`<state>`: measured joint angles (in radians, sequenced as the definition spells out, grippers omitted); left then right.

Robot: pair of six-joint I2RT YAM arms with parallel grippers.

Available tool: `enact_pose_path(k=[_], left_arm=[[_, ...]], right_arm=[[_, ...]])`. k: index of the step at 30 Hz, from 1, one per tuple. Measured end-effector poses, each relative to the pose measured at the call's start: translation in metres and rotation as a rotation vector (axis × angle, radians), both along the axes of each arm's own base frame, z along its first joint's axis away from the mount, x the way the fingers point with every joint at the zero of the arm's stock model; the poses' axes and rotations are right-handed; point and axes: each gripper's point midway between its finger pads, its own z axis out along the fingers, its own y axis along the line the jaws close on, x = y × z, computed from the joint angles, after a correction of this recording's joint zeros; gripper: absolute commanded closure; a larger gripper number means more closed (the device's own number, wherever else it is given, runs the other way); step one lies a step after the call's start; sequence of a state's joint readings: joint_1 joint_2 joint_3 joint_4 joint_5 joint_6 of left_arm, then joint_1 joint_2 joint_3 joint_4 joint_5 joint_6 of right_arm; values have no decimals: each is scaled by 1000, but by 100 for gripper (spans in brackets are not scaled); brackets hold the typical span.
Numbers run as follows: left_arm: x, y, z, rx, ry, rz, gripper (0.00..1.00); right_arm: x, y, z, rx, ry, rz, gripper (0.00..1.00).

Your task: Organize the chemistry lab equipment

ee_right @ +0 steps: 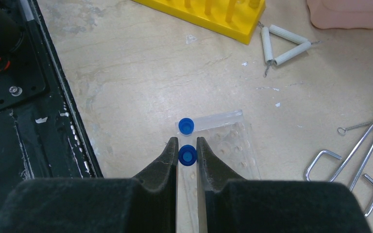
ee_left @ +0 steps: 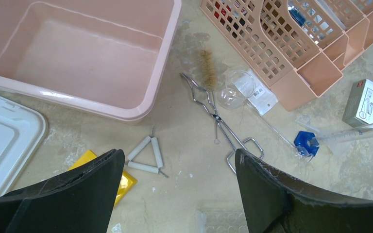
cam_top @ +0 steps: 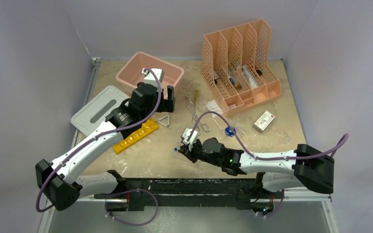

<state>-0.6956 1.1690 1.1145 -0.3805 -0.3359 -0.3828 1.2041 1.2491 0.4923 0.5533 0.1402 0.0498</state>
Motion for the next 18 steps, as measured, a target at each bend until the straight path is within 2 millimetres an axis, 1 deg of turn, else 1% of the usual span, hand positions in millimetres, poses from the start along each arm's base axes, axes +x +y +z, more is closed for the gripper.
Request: enact_pose_path(k=[3,18], left_arm=[[0,0,-1,5,1,-1,16],[0,0,-3,13,5,-6,16]], right_arm=[[0,1,-4,7,6,-2,96],[5,11,-4,39,-2,-14,92]])
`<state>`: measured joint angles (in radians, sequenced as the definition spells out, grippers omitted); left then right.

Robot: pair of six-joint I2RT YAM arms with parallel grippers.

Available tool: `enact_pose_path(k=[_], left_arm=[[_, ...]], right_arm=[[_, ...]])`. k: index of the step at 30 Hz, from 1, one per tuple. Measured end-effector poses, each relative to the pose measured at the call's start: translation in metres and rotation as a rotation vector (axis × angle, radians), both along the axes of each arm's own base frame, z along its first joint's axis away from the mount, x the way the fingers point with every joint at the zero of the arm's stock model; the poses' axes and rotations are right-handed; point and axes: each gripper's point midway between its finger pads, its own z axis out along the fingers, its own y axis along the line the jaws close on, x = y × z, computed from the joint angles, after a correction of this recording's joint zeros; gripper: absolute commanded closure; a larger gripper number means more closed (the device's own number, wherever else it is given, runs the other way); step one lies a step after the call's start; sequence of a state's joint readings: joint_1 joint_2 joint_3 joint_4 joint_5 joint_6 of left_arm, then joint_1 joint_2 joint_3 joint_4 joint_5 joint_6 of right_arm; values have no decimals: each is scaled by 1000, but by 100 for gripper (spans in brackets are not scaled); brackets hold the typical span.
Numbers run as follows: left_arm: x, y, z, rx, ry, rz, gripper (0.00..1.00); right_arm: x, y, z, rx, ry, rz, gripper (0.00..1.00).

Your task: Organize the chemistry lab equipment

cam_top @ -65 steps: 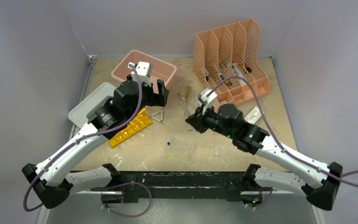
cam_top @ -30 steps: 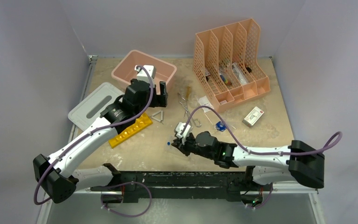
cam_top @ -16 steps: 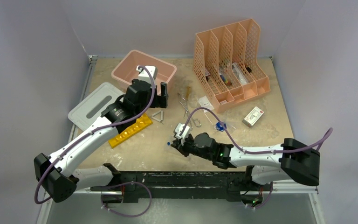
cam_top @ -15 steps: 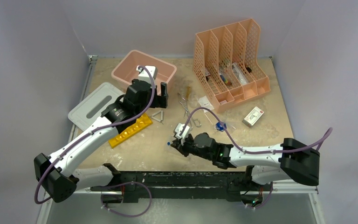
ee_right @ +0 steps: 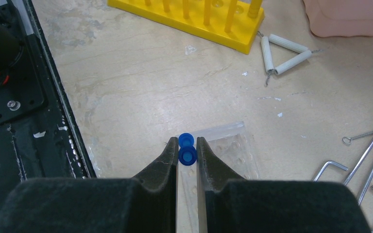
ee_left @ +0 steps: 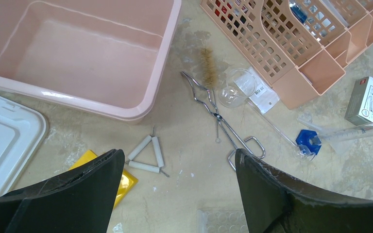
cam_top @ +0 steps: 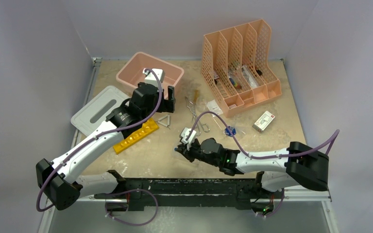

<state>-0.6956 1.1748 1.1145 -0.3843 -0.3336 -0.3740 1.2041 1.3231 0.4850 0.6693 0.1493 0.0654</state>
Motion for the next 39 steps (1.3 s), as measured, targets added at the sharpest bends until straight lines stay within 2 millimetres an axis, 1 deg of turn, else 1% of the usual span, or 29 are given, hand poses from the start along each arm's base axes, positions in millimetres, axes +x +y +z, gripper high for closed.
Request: enact_pose_path(k=[11,20,26,30,33,36,39], left_arm=[[0,0,0,0,1,0,16],[0,-1,-1,-2,3,-8,16],[-1,-2,-2,-1,7,-11,16],[-1,-2,-2,-1,8,-12,16],[-1,-2,-2,0,8,-12,16],[-1,-3,-2,-1,9,-15,16],[-2,-5,-3,-4,12,-24,16]], right_arm=[[3,-1,0,-37,6,-15,93],[3,-1,0,-66,10,-11,92],[1,-7,-12,-122,16,-6,90],[1,-7,-13,-129,15,-3,87],[0,-7,-19,-143,20,3,83],[-1,-6,-26,-159,28,17,77],[-4,-3,-27,-158,29,41,67]])
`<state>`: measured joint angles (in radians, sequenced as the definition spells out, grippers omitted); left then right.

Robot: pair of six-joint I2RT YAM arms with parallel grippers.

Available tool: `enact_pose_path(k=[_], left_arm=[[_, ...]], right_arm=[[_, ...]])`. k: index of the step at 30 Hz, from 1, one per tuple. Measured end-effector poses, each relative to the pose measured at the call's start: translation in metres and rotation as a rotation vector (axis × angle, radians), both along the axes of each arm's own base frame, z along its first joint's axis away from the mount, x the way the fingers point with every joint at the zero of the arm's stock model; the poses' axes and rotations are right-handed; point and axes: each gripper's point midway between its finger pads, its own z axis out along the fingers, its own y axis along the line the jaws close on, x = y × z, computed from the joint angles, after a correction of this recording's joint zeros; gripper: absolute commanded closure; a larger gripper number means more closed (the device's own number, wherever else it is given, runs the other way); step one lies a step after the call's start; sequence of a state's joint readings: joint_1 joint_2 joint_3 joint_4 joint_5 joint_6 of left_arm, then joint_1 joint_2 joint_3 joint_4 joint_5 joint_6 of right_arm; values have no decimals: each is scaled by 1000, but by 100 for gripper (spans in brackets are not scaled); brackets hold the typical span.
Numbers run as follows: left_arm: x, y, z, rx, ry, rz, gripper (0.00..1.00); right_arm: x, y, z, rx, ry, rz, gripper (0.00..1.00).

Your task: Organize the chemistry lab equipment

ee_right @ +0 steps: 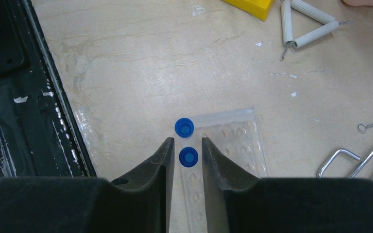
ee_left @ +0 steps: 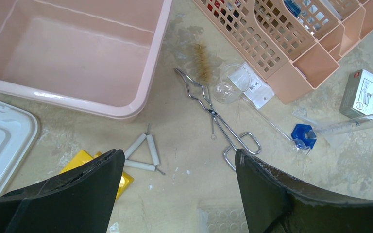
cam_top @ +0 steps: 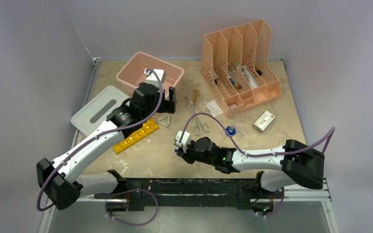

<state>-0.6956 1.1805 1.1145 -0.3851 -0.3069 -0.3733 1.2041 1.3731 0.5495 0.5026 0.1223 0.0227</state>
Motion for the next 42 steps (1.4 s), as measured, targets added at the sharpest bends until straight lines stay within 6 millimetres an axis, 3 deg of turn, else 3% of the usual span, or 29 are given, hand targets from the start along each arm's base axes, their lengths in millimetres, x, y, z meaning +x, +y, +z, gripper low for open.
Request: enact_pose_path(k=[5,10,20,24,29,32,34,39,42], left_arm=[[-1,-2,-1,-4,5,-15,16],[-2,-3,-1,-6,7,-19,16],[-1,-1,1,-5,0,-5,16],[-1,10,14,-25,-36,47,16],[-5,28,35,-82,-81,141,16],[-8,39,36,-102,-75,203,16],[-9,43,34,-110,-64,230,17],[-12,44,27,-142,-26,264,18],[-15,42,13,-157,7,267,18]], right_arm=[[-4,0,5,15,0,20,55],[-6,-1,24,59,-10,27,45],[-6,-18,56,115,27,-55,44],[10,-26,74,122,43,-176,44],[53,-54,87,141,93,-418,42],[85,-78,78,127,132,-574,39],[104,-91,62,77,159,-664,37],[134,-97,17,-67,219,-753,37],[155,-93,-3,-134,230,-770,45]])
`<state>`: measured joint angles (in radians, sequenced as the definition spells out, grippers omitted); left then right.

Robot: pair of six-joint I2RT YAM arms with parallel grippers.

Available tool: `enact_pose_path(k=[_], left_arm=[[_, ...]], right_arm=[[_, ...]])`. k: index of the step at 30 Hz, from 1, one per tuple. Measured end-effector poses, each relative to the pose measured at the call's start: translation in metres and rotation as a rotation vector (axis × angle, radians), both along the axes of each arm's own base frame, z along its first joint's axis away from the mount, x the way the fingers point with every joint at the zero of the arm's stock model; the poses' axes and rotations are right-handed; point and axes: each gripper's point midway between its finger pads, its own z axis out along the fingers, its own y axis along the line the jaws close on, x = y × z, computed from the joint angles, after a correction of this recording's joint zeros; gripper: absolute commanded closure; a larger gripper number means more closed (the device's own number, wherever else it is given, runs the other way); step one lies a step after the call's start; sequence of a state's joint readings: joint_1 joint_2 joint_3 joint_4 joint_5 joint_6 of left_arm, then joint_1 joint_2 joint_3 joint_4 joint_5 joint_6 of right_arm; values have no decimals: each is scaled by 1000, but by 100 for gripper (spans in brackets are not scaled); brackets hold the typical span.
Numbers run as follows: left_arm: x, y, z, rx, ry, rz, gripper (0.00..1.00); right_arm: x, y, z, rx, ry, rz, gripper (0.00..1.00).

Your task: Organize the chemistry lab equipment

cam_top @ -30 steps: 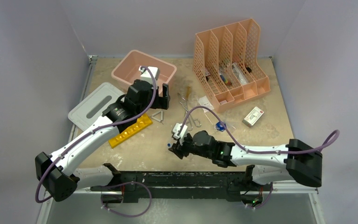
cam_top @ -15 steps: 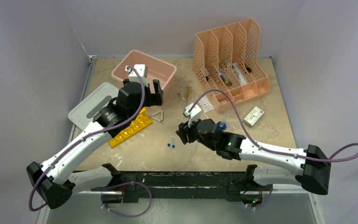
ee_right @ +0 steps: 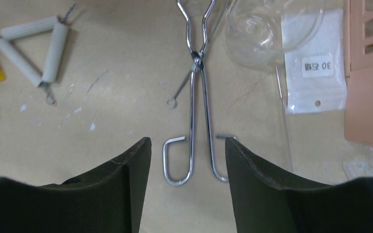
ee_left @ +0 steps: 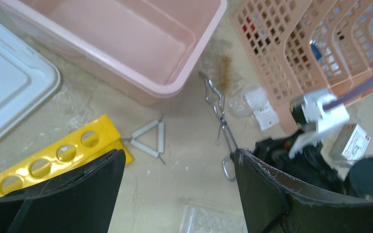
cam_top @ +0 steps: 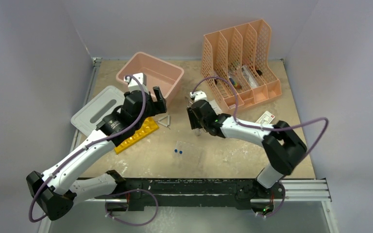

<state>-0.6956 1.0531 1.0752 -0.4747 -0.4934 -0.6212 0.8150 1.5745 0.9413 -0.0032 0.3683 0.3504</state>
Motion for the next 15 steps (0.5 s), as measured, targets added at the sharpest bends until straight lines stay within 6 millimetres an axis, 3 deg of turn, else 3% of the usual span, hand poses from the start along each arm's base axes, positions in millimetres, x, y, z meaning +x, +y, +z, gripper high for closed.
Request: enact_pose_path(k=[3,6,13,15], left_arm=[[-6,-1,-23,-6,44,-9,18],[-11,-1,-50,3,93,-10,19],[-8,-4,-74,4,96,-14,20],[-9,-1,-90,19,102,-6,21]], right_arm=[[18,6,-17,-60,5,22,52],[34,10,-32,-114,15,42,52],[59,2,-47,-136,47,46,51],[65,0,-48,-128,55,59,52]])
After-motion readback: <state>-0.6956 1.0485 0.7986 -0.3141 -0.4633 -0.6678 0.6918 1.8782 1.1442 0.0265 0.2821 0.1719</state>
